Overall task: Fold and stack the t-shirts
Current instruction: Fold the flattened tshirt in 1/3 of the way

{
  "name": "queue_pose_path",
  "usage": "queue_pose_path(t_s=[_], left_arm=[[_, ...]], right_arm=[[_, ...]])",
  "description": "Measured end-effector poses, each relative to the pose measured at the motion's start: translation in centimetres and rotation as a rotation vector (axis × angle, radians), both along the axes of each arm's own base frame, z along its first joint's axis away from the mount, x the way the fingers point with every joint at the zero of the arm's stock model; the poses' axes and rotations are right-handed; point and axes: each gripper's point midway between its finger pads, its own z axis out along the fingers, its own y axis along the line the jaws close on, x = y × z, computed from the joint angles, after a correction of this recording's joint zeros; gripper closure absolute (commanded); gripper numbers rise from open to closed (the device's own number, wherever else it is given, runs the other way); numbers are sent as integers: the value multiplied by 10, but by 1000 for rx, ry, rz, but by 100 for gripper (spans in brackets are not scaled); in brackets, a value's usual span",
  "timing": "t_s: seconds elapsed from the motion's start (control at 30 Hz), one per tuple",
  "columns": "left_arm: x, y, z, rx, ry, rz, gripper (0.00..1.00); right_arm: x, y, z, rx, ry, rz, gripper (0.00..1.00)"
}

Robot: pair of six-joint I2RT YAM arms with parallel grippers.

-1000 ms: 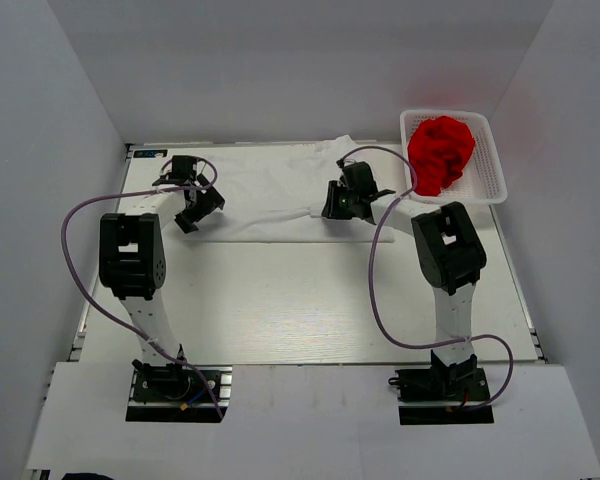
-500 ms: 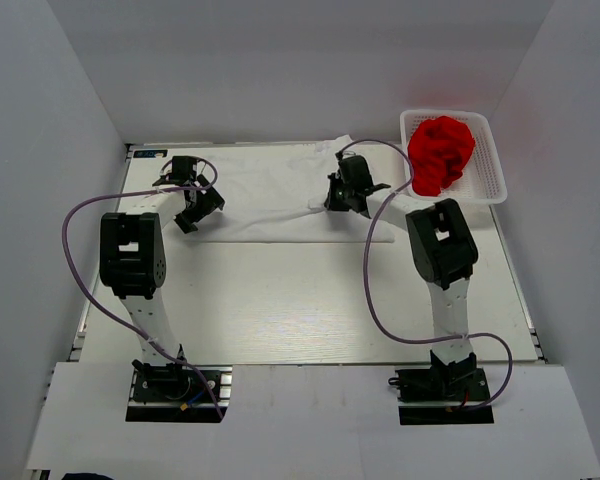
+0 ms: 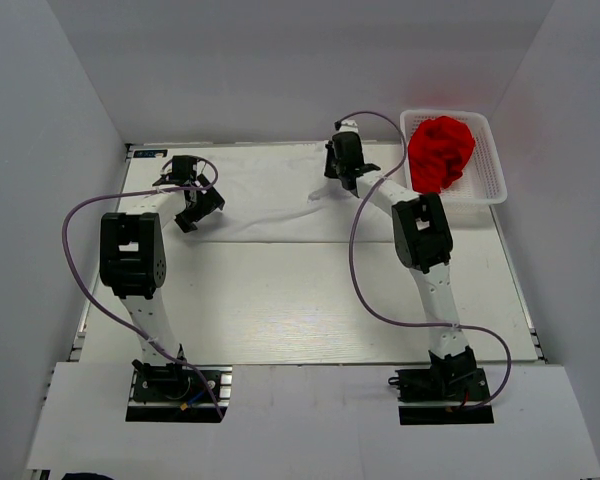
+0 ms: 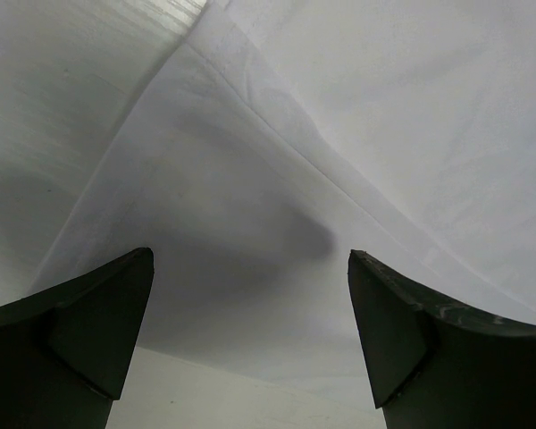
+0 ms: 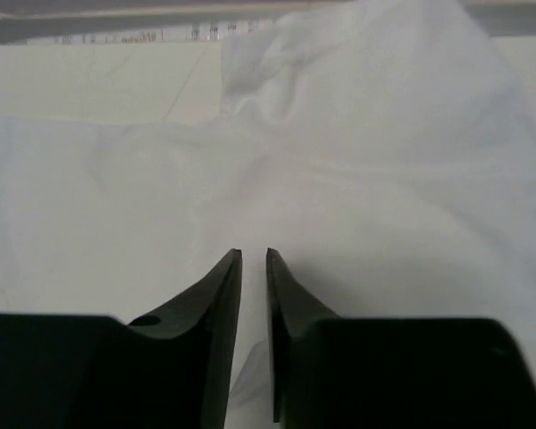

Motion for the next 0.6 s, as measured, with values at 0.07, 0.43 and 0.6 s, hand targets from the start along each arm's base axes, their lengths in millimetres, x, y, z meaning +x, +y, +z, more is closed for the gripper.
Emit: queue_pose_path(t_s=[0.07, 0.43, 0.6], left_arm=[[0, 0, 0, 3, 0, -1, 1], [2, 2, 13, 13, -32, -2, 1], [4, 3, 19, 20, -49, -2, 1]], right_arm=[[4, -7, 12, -8, -32, -10, 70], [-90, -38, 45, 16, 18, 53, 10], [-104, -21, 13, 69, 106, 129, 10]])
